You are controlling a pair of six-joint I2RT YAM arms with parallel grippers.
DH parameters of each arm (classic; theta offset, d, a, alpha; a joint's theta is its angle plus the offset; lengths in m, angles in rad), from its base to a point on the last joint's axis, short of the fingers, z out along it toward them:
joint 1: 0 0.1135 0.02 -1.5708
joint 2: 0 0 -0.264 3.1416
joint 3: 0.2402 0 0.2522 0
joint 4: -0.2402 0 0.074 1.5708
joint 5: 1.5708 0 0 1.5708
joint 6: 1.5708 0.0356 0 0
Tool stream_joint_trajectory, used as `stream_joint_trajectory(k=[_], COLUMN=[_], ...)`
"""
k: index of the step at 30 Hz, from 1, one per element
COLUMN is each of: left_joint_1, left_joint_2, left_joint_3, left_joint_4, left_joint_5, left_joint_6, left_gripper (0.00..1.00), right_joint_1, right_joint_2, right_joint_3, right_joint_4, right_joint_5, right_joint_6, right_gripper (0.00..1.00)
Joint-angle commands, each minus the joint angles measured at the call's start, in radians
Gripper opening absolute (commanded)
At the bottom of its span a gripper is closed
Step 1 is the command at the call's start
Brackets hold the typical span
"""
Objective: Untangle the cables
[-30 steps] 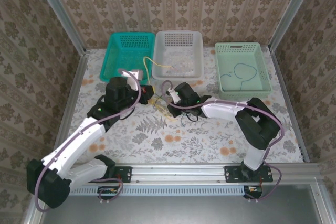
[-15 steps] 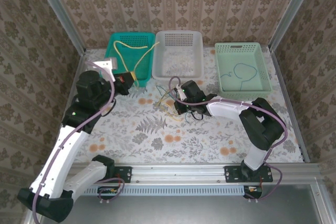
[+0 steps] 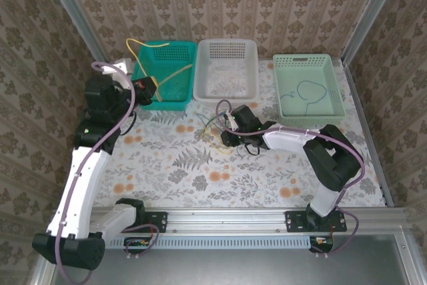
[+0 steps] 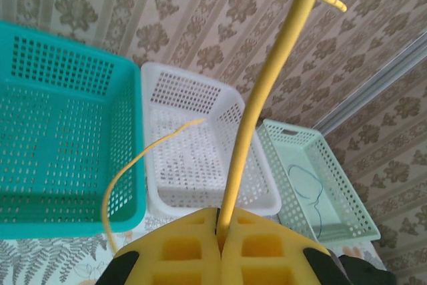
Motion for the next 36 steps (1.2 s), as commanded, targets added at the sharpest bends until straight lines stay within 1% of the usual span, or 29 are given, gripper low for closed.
stream_joint_trajectory(k=[1, 4, 6, 7, 9, 12, 15, 18, 20, 22, 25, 29, 32, 34, 36], left_joint_1=[0.006, 0.007, 0.011, 0.015, 0.026, 0.06, 0.094, 0.114, 0.117, 0.115, 0.111, 0.095, 0.069, 0.048, 0.03], left_joint_2=[-0.001, 0.013, 0.044, 0.062, 0.118, 0.216, 0.328, 0.407, 0.434, 0.438, 0.422, 0.366, 0.298, 0.256, 0.22], left_joint_3=[-0.004, -0.008, -0.004, 0.0, 0.02, 0.068, 0.113, 0.129, 0.127, 0.117, 0.096, 0.045, -0.021, -0.066, -0.111], left_joint_4=[0.065, 0.069, 0.077, 0.077, 0.079, 0.058, 0.04, 0.074, 0.117, 0.156, 0.198, 0.252, 0.329, 0.376, 0.423], left_joint_5=[0.042, -0.015, -0.046, -0.052, -0.035, 0.005, -0.001, 0.006, 0.055, 0.1, 0.118, 0.155, 0.185, 0.2, 0.237], left_joint_6=[0.036, 0.098, 0.166, 0.189, 0.229, 0.247, 0.261, 0.286, 0.29, 0.281, 0.271, 0.28, 0.304, 0.321, 0.352], left_gripper=[0.04, 0.04, 0.04, 0.04, 0.04, 0.05, 0.04, 0.03, 0.03, 0.03, 0.03, 0.03, 0.04, 0.06, 0.04], right_joint_1=[0.004, 0.004, 0.003, 0.004, 0.004, 0.004, 0.004, 0.004, 0.003, 0.004, 0.004, -0.013, -0.053, -0.081, -0.108], right_joint_2=[-0.06, -0.083, -0.087, -0.089, -0.096, -0.113, -0.138, -0.161, -0.182, -0.209, -0.254, -0.299, -0.31, -0.31, -0.298], right_joint_3=[-0.018, -0.01, -0.006, -0.005, -0.008, -0.017, -0.031, -0.046, -0.056, -0.064, -0.072, -0.033, 0.019, 0.038, 0.057], right_joint_4=[0.001, -0.01, -0.017, -0.016, -0.015, -0.011, -0.016, -0.029, -0.043, -0.05, -0.054, -0.083, -0.077, -0.016, 0.054], right_joint_5=[-0.025, -0.034, -0.042, -0.047, -0.051, -0.046, -0.034, -0.017, -0.004, 0.001, 0.007, -0.004, -0.077, -0.164, -0.221], right_joint_6=[0.023, 0.035, 0.044, 0.048, 0.058, 0.07, 0.073, 0.069, 0.067, 0.067, 0.095, 0.18, 0.299, 0.381, 0.47], right_gripper=[0.57, 0.62, 0.69, 0.71, 0.72, 0.75, 0.76, 0.77, 0.78, 0.79, 0.8, 0.78, 0.77, 0.77, 0.77])
